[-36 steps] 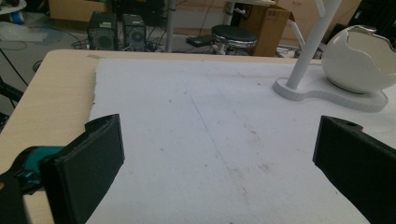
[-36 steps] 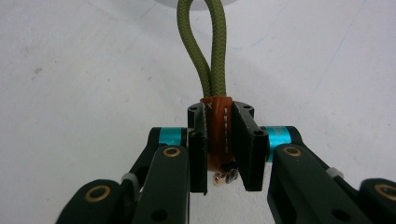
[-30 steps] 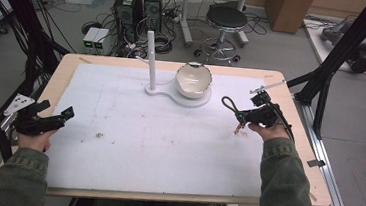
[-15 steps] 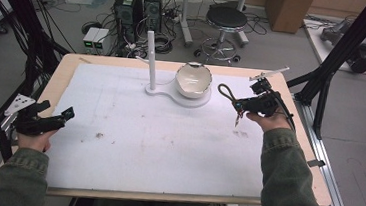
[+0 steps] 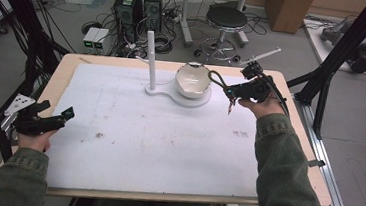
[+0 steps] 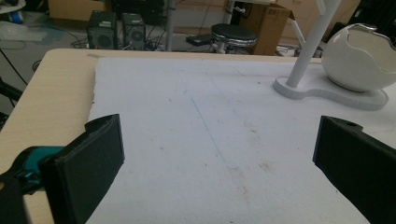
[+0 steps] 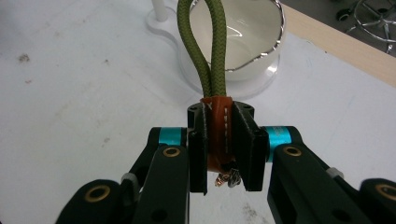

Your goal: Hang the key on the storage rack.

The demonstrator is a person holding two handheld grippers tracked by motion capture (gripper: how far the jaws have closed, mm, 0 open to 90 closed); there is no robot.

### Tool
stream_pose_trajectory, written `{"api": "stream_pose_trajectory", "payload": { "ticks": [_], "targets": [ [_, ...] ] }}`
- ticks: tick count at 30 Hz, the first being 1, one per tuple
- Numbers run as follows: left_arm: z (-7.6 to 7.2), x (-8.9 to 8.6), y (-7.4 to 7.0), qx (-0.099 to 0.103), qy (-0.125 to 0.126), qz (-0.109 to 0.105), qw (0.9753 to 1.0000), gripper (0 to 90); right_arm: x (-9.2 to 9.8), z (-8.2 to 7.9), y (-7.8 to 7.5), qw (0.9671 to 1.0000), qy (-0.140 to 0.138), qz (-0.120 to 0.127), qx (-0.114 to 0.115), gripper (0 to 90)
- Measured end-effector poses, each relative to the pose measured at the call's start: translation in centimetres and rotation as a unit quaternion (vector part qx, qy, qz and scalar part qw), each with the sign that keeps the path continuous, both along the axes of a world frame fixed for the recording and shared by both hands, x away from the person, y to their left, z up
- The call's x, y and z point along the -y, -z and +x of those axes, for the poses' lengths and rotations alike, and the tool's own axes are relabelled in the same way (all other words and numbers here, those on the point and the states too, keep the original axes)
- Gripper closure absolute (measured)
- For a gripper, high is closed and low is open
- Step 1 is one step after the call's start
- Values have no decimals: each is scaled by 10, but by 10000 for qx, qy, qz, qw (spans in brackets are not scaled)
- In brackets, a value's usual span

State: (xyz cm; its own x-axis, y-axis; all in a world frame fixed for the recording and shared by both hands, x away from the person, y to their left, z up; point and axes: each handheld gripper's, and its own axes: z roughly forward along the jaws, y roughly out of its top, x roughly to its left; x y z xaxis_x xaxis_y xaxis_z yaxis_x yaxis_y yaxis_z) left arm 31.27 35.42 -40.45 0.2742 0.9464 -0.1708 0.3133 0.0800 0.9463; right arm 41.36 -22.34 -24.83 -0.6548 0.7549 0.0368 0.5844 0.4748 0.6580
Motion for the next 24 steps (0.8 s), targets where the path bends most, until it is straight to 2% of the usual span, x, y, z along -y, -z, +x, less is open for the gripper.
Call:
{"api": "stream_pose_trajectory", "payload": {
  "ticks": [7,15,24],
  "targets": [
    [0,0,0,-3,2,-2,10000,24,-19,10,-8,9999,-104,-26,6,767],
    [0,0,0,-6,24,-21,10000,24,-41,18,-14,9997,-220,109,24,767],
    [0,-1,0,9,31,-28,10000,24,-67,24,-18,9990,-417,135,5,767]
  ]
}}
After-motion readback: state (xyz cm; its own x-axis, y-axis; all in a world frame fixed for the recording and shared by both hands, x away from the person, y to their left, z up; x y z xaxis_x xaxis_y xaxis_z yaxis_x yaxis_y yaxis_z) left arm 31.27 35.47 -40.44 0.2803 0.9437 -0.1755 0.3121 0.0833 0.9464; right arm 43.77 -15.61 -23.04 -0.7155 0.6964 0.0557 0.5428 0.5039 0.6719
